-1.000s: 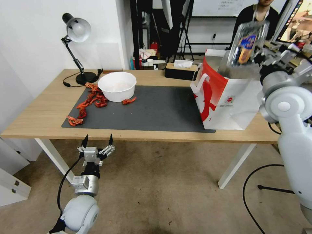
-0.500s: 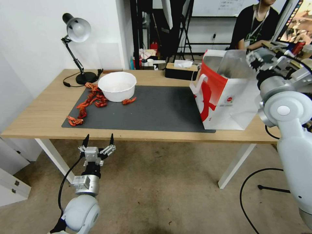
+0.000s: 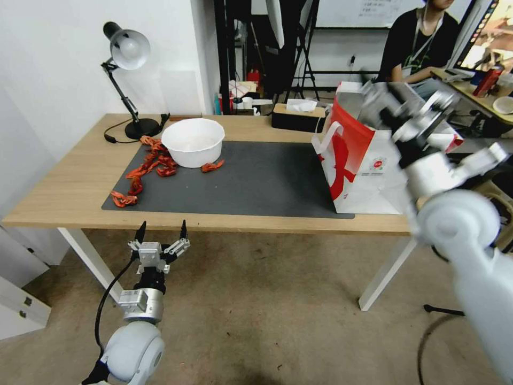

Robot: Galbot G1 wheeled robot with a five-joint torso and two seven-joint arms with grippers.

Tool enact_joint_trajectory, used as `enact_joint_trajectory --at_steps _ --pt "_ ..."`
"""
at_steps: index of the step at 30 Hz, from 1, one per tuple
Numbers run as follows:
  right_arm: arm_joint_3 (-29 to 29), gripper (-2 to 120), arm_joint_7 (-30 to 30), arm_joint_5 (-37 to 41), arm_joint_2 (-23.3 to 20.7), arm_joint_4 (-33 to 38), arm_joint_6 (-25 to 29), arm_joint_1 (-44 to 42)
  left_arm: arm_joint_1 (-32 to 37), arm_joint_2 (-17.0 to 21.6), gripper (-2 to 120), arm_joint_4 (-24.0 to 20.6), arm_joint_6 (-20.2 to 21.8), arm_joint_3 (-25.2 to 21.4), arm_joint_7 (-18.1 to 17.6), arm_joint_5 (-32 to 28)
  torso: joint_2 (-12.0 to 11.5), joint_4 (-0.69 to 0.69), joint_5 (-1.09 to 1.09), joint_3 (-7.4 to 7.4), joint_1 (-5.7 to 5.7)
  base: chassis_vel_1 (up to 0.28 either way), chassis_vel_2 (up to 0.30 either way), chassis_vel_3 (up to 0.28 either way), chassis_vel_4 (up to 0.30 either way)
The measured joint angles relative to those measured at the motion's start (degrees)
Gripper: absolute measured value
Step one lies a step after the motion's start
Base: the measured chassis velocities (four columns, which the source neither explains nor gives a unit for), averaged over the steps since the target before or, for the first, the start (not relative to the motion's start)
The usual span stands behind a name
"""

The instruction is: Close the takeout container lid, then place the container into the takeout bag.

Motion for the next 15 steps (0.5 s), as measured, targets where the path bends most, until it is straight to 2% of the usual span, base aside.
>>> enact_joint_trajectory --at_steps 2,3,6,7,9,15 --pt "-0.89 100 1.14 -9.03 0.01 1.21 -0.84 -4.23 0.0 0.0 100 -0.02 0.0 -0.06 -0.01 0.0 0.0 0.0 0.02 0.0 0.0 0.0 0.0 0.0 0.0" --pt "-0.89 100 1.14 -9.03 0.01 1.21 -0.84 -4.23 0.0 0.0 100 -0.02 0.0 -0.06 -0.01 0.0 0.0 0.0 0.02 0.0 0.0 0.0 0.0 0.0 0.0" --pt "-1.75 100 5.03 -19.06 0.64 2.51 -1.64 -9.74 0.03 0.0 100 -0.08 0.0 -0.19 0.0 0.0 0.0 -0.01 0.02 0.0 0.0 0.0 0.0 0.0 0.0" --pt "-1.75 100 5.03 -19.06 0.64 2.51 -1.64 -9.74 0.03 0.0 100 -0.08 0.0 -0.19 0.0 0.0 0.0 -0.01 0.02 0.0 0.0 0.0 0.0 0.0 0.0" --pt "-1.99 100 9.07 -25.98 1.98 3.09 -1.12 -14.37 0.13 -0.09 100 -0.11 0.0 -0.26 -0.01 0.0 0.0 -0.01 0.02 0.01 0.0 0.0 0.0 0.0 0.0" --pt "-1.89 100 15.18 -34.36 6.09 4.08 2.77 -22.77 0.41 -0.18 100 -0.21 0.0 -0.52 -0.02 -0.11 0.0 -0.01 0.01 0.0 0.0 0.0 0.0 0.0 0.0"
